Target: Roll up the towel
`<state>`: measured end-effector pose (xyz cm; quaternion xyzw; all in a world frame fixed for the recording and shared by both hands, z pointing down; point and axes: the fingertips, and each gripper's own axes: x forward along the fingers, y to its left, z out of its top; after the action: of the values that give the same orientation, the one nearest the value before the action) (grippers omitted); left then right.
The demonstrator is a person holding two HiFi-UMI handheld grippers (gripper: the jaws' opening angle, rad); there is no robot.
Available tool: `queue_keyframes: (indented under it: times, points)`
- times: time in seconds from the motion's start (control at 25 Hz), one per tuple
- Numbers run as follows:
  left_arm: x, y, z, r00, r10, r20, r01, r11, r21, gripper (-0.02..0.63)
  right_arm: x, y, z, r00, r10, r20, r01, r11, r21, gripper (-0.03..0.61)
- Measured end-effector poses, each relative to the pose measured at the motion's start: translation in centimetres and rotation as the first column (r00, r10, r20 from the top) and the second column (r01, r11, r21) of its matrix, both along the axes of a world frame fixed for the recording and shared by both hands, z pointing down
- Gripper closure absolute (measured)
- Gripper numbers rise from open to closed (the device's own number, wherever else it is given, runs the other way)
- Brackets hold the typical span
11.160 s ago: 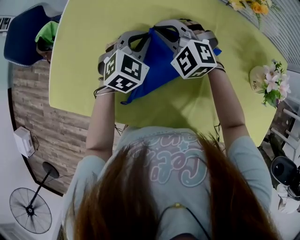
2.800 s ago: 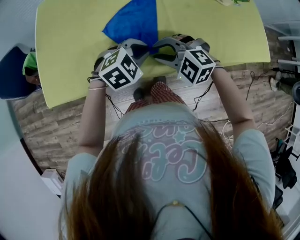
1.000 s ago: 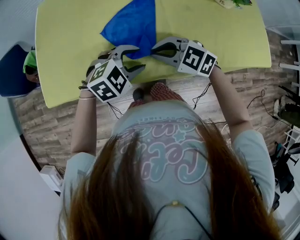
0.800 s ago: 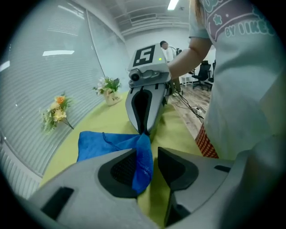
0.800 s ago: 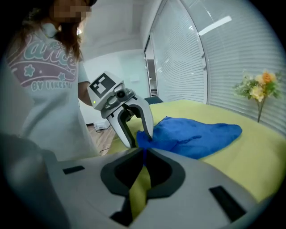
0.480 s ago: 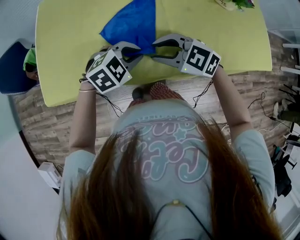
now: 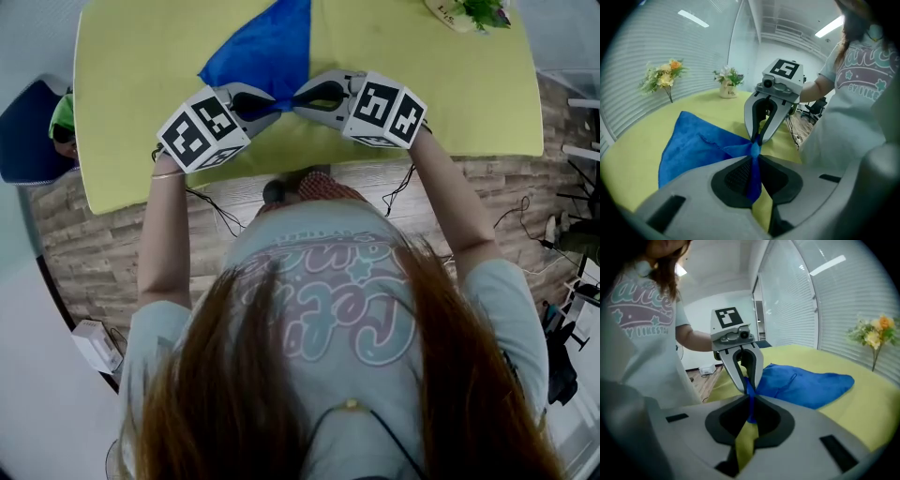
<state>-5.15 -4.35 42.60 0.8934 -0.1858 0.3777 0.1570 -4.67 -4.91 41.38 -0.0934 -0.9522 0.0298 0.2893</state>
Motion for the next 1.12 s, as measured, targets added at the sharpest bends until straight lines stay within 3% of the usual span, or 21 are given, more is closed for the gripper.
queue_keyframes:
  times: [0.16,0.32,0.56,0.68,0.88,0.96,1.04,1.12]
  points:
    - [-0.8,-1.4,-0.1,0.999,-0.049,0.015,0.048,0.998,0.052,0.575,-0.3,-1.4,0.3,0.996,0.079,-0.037,-0.083,0.988,-0.132,0.549]
    - [-1.4,-1.7,0.1,0.996,-0.086,0.016,0.085,0.994,0.061,0.572,-0.5,-2.0,1.0,0.994,0.083,-0.075,-0.092,0.989,-0.119,0.548]
    - [-2.3,-1.5,0.2,0.991,-0.133,-0.014,0.133,0.991,0.003,0.566,-1.0,-2.2,1.7,0.983,0.080,-0.166,-0.105,0.984,-0.143,0.548]
    - [-3.3,-1.9,-0.6,0.987,-0.160,0.004,0.160,0.985,0.072,0.511,-1.3,-2.3,1.9,0.978,0.092,-0.187,-0.120,0.983,-0.140,0.548]
    - [-4.8,-2.0,-2.1,0.976,-0.217,-0.008,0.215,0.962,0.167,0.492,-1.3,-2.4,2.2,0.973,0.113,-0.202,-0.141,0.982,-0.128,0.548]
    - [-3.7,-2.0,-3.3,0.983,-0.183,-0.008,0.179,0.948,0.264,0.492,-1.4,-2.5,2.3,0.972,0.117,-0.205,-0.145,0.981,-0.126,0.546]
    - [-2.0,-1.7,-4.2,0.993,-0.112,0.036,0.092,0.932,0.350,0.492,-1.3,-2.6,2.3,0.971,0.124,-0.206,-0.151,0.981,-0.124,0.546]
    - [-0.7,-1.2,-4.4,0.996,-0.046,0.082,0.011,0.926,0.377,0.492,-1.3,-2.7,2.3,0.969,0.131,-0.208,-0.159,0.979,-0.126,0.548]
